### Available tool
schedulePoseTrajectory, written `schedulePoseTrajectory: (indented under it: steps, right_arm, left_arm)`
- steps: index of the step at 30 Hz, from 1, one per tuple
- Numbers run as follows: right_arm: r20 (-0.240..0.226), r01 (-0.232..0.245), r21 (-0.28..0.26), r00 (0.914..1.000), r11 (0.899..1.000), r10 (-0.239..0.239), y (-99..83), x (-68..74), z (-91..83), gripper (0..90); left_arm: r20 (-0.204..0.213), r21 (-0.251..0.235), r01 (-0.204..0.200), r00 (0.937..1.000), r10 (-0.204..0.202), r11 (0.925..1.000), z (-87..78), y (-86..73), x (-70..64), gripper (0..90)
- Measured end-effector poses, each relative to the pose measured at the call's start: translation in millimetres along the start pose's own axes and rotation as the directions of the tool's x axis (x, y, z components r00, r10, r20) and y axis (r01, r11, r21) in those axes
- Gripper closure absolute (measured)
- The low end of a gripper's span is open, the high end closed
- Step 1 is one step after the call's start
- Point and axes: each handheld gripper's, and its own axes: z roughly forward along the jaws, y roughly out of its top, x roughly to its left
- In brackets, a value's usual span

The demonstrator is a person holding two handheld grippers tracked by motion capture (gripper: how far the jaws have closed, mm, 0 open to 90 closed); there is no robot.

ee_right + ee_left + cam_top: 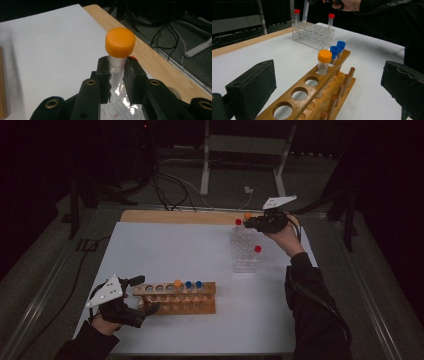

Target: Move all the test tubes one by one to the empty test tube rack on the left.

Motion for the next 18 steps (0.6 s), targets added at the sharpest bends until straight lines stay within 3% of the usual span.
schedulePoseTrajectory:
  steps: [7,15,18]
  right_arm:
    - [-0.019,0.02,-0.012,0.9996,1.0,-0.02,14.4,15.3,-16.2,75.0]
    - [-0.056,0.038,-0.023,0.9977,0.999,-0.039,19.9,39.6,-33.8,75.0]
    - [-0.066,0.047,-0.019,0.9967,0.999,-0.048,19.9,49.5,-40.0,75.0]
  left_arm:
    - [0.014,0.014,-0.014,0.9998,0.014,0.9998,2.6,9.1,-4.8,0.7]
    - [0.042,0.028,0.001,0.9991,-0.002,0.9996,5.2,20.9,-6.9,0.7]
    - [0.026,0.033,0.007,0.9996,-0.008,0.9994,6.5,26.4,-7.9,0.7]
